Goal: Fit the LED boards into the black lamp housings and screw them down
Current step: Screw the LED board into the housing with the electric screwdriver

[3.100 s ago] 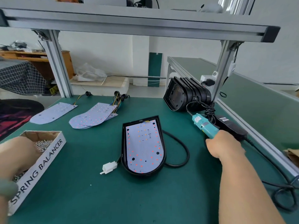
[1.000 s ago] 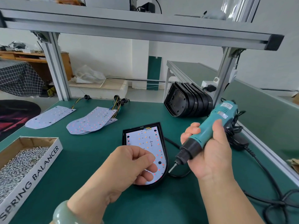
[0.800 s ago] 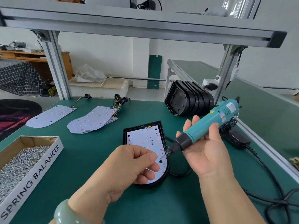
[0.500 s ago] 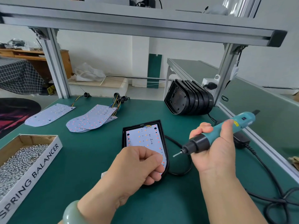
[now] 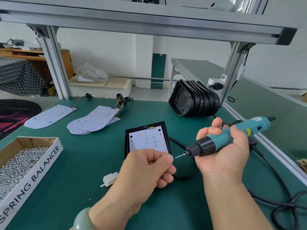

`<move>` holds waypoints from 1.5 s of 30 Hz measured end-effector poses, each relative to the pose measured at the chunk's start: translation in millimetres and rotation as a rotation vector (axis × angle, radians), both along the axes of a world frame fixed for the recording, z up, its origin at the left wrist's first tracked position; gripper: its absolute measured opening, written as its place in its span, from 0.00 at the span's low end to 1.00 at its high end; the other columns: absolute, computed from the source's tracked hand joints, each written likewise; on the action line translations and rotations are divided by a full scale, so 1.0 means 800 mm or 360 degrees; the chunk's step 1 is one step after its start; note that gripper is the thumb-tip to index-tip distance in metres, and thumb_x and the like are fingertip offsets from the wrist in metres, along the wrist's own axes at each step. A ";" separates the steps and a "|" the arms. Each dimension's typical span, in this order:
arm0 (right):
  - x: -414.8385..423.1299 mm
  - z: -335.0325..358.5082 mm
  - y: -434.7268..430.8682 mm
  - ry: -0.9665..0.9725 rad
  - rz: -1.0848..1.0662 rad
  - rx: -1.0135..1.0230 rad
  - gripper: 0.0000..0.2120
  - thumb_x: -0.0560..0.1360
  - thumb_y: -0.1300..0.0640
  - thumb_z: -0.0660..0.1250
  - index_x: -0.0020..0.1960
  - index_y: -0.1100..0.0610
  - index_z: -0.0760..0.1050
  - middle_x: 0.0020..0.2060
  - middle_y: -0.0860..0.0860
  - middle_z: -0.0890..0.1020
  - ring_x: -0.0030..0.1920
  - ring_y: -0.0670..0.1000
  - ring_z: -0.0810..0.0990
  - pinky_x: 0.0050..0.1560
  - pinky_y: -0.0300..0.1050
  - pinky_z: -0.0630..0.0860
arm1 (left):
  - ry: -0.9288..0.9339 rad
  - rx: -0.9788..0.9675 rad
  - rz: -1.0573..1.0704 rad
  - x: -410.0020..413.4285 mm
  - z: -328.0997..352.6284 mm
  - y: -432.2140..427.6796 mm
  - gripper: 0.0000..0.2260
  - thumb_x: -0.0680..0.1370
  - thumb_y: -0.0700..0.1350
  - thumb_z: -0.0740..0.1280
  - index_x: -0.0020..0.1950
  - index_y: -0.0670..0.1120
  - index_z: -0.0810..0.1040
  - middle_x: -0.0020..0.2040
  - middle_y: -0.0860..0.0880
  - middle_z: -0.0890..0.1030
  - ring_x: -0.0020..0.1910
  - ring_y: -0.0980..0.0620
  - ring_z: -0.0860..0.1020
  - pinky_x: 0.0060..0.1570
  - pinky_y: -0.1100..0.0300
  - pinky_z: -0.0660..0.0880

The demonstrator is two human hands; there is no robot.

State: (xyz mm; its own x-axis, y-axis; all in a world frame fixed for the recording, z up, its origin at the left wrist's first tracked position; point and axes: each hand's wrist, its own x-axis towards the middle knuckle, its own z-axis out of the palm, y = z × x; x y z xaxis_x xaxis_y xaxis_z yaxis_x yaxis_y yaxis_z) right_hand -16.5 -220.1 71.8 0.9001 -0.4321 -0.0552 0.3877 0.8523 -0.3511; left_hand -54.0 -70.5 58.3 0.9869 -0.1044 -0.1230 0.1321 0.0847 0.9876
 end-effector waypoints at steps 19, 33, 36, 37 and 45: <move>-0.001 0.002 0.015 -0.0217 0.0164 -0.0379 0.08 0.78 0.63 0.59 0.48 0.50 0.69 0.34 0.47 0.78 0.32 0.46 0.78 0.43 0.44 0.79 | -0.0235 0.0164 0.0259 0.013 0.003 0.019 0.11 0.76 0.40 0.68 0.34 0.46 0.82 0.33 0.48 0.84 0.28 0.55 0.79 0.28 0.67 0.74; -0.003 0.001 0.015 -0.0336 0.0171 -0.0346 0.10 0.70 0.49 0.68 0.45 0.51 0.68 0.32 0.45 0.71 0.30 0.44 0.72 0.41 0.40 0.75 | -0.0251 0.0162 0.0155 0.019 0.001 0.026 0.13 0.77 0.42 0.67 0.33 0.49 0.83 0.32 0.47 0.83 0.27 0.54 0.78 0.27 0.66 0.73; -0.006 0.002 0.010 -0.0465 0.0326 -0.0245 0.10 0.71 0.44 0.65 0.45 0.50 0.71 0.33 0.44 0.72 0.30 0.45 0.72 0.42 0.43 0.75 | -0.0248 0.0105 0.0132 0.020 0.004 0.030 0.13 0.76 0.42 0.68 0.32 0.50 0.83 0.31 0.47 0.82 0.27 0.54 0.77 0.26 0.66 0.72; -0.006 0.002 0.008 -0.0461 0.0350 -0.0231 0.10 0.72 0.43 0.64 0.45 0.49 0.72 0.33 0.44 0.72 0.30 0.44 0.72 0.42 0.43 0.75 | -0.0258 0.0114 0.0107 0.020 0.005 0.031 0.13 0.76 0.42 0.68 0.31 0.49 0.83 0.31 0.47 0.82 0.26 0.54 0.77 0.26 0.66 0.72; -0.002 0.000 0.017 -0.0261 0.0241 -0.0190 0.07 0.70 0.50 0.67 0.47 0.49 0.73 0.31 0.44 0.71 0.28 0.43 0.71 0.37 0.38 0.75 | -0.0334 0.0242 0.0154 0.022 -0.002 0.029 0.12 0.76 0.40 0.68 0.33 0.46 0.82 0.31 0.47 0.83 0.27 0.55 0.77 0.27 0.67 0.73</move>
State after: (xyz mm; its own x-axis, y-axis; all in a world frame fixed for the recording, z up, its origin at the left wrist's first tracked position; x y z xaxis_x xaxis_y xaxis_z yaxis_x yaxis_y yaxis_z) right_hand -18.2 -206.5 71.6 0.9478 -0.2864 0.1404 0.3189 0.8612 -0.3958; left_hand -36.2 -47.3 57.1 0.9969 -0.0046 0.0784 -0.0785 -0.0646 0.9948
